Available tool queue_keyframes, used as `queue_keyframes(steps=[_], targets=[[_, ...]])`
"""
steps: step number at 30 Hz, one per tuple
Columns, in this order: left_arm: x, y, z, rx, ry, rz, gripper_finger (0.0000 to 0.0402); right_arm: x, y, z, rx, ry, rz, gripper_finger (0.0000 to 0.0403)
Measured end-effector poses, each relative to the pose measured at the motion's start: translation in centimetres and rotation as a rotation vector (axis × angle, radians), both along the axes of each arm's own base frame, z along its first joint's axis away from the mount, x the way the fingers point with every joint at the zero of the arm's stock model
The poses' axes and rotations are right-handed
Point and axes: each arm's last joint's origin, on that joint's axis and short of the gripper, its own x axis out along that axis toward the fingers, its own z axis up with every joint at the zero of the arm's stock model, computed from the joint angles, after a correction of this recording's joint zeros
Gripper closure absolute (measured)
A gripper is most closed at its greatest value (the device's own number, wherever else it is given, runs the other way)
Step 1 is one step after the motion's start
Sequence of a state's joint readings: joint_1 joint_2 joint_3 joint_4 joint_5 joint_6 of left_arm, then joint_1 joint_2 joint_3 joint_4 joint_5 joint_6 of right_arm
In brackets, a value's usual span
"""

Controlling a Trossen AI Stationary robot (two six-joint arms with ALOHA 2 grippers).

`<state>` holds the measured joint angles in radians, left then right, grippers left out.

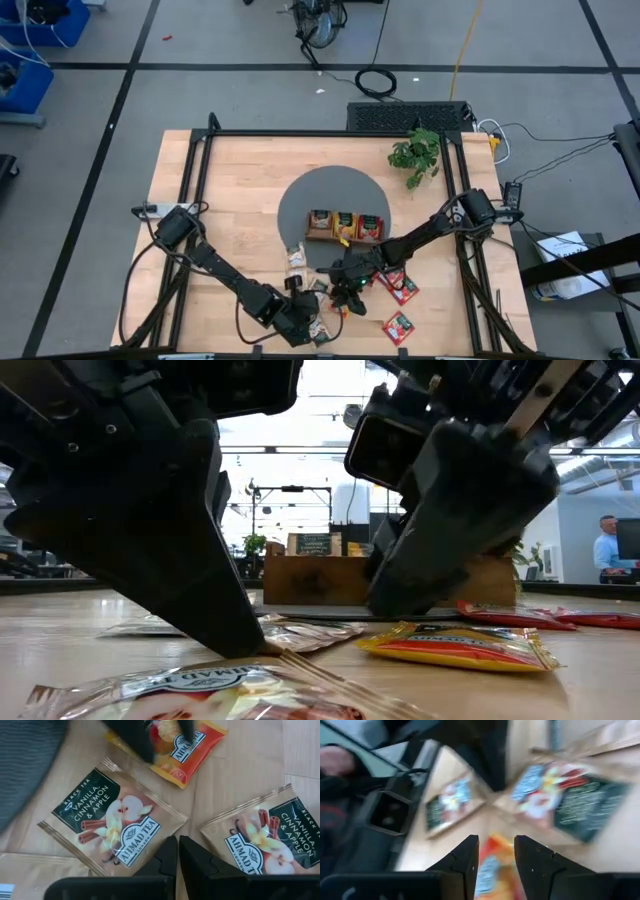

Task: Pick & Place Tea
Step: Put the brown tea bag into the left section of the wooden organizer

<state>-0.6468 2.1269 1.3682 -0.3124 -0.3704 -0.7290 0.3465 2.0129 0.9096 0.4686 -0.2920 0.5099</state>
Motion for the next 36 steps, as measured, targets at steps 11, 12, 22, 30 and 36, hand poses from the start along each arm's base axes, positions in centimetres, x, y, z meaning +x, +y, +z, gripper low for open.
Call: queue_keyframes(steps=[11,12,22,30,36], targets=[[-0.5,-1.9,2.0,0.081,-0.123,-0.103,0.0376,0.5,-0.3,0.7,-0.017,-0.081,-0.018,0.0291],[-0.5,-1.9,2.2,0.098,-0.136,-0.101,0.0376,0.5,-0.3,0.7,-0.015,-0.084,-0.018,0.0291],[-1.0,0.2,0.6,0.136,0.003,0.049,0.0376,0.5,-0.3,0.8,0.024,-0.076,0.021,0.0291],[-1.1,0.9,-0.2,0.120,0.002,0.073,0.0376,0.6,-0.6,0.8,0.034,-0.078,0.030,0.0291],[-1.2,1.2,-0.7,0.110,-0.012,0.078,0.0376,0.8,-0.5,1.0,0.043,-0.102,0.030,0.0291]])
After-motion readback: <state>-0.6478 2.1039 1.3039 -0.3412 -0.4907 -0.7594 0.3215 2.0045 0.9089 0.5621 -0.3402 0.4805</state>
